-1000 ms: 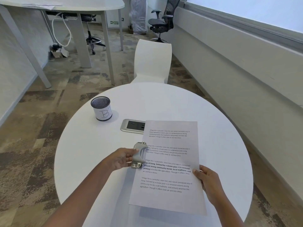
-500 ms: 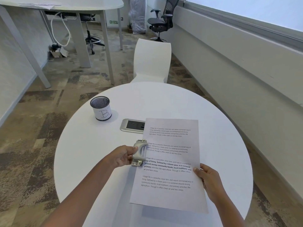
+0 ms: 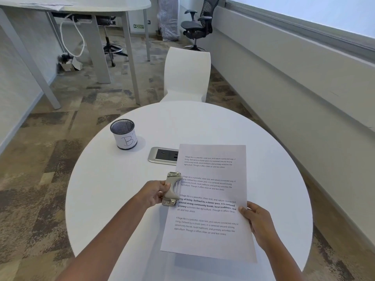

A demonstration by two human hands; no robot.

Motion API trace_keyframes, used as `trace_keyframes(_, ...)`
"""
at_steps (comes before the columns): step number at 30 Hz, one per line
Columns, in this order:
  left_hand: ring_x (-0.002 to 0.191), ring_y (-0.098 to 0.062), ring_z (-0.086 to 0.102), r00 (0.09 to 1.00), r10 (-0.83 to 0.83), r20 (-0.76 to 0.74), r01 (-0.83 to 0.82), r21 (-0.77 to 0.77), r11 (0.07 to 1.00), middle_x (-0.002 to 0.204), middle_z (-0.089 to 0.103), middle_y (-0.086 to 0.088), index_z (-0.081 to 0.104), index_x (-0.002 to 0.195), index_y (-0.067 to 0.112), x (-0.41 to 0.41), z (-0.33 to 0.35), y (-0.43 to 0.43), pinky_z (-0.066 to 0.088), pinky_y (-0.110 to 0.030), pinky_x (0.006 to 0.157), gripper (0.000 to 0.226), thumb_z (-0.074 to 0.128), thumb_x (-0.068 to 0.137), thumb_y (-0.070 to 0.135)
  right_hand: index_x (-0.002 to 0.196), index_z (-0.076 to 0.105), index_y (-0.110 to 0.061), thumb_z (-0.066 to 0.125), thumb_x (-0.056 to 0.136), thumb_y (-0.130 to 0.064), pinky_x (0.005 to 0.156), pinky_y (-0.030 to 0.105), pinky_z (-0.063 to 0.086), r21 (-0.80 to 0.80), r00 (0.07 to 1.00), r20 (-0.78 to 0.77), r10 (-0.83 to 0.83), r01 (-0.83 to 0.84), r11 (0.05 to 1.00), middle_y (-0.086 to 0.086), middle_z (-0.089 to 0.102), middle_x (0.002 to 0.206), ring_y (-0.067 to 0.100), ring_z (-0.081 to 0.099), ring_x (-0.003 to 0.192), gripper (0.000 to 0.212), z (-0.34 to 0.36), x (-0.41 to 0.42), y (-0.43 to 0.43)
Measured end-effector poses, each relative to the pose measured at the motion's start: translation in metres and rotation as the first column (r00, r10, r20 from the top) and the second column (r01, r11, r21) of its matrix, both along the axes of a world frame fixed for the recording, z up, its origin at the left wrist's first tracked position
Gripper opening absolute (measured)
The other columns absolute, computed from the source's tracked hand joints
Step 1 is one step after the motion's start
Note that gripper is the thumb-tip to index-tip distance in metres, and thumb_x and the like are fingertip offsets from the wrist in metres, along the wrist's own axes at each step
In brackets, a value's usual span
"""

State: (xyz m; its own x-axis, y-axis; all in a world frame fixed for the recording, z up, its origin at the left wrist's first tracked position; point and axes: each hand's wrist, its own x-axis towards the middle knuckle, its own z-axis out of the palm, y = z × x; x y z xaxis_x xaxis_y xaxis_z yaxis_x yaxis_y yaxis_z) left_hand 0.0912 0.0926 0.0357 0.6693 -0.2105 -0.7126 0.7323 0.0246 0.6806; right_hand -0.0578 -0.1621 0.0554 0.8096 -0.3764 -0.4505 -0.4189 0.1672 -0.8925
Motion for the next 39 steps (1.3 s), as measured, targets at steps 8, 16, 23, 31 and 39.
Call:
trace_keyframes(8,0.064,-0.019,0.053,1.000,-0.018,-0.015,0.018,-0.020,1.000,0.071,0.060,-0.007,0.057,0.082,0.006,-0.001,-0.003,0.000,0.053,-0.025,0.046,0.009,0.054,0.089,0.002,0.100,0.065,-0.008,0.054,0.087,-0.001,0.063,0.032,0.056,-0.008,1.000,-0.002,0.009,-0.009,1.000,0.012,0.074,0.085,0.026,0.068,0.072,0.019,-0.002,-0.002,-0.001)
trace_keyframes(16,0.039,-0.019,0.063,0.999,-0.033,-0.030,0.031,-0.058,0.998,0.072,0.055,-0.010,0.059,0.079,0.006,-0.002,-0.002,-0.004,0.050,-0.021,0.036,0.007,0.065,0.081,0.006,0.097,0.066,-0.011,0.054,0.087,0.000,0.073,0.038,0.055,-0.004,1.000,0.009,0.015,-0.015,1.000,0.011,0.074,0.085,0.029,0.067,0.076,0.019,-0.003,0.001,0.000)
trace_keyframes(23,0.059,-0.024,0.061,0.998,-0.045,-0.042,0.041,-0.087,0.995,0.077,0.055,-0.013,0.058,0.083,0.004,-0.001,0.000,0.000,0.053,-0.025,0.038,0.005,0.063,0.084,0.008,0.093,0.067,-0.013,0.054,0.087,-0.001,0.067,0.032,0.057,-0.001,1.000,0.008,0.023,-0.023,1.000,0.005,0.076,0.077,0.024,0.068,0.071,0.019,-0.008,0.000,-0.004)
trace_keyframes(31,0.066,-0.022,0.057,0.996,0.084,-0.038,-0.086,-0.057,0.995,0.078,0.058,-0.011,0.057,0.086,0.006,0.002,-0.002,0.011,0.055,-0.024,0.040,0.005,0.061,0.084,0.008,0.091,0.067,-0.013,0.055,0.087,-0.001,0.062,0.031,0.056,0.001,1.000,0.009,-0.026,0.026,1.000,0.003,0.076,0.075,0.020,0.071,0.067,0.018,-0.012,-0.007,-0.019)
trace_keyframes(39,0.028,-0.011,0.057,0.983,0.182,0.017,-0.182,0.063,0.981,0.055,0.063,-0.010,0.055,0.071,0.004,0.007,-0.005,0.035,0.047,-0.020,0.029,0.015,0.061,0.083,0.000,0.094,0.067,-0.011,0.055,0.087,-0.001,0.068,0.037,0.054,-0.016,0.996,-0.021,-0.086,0.085,0.996,0.008,0.075,0.080,0.029,0.068,0.074,0.017,-0.019,-0.018,-0.035)
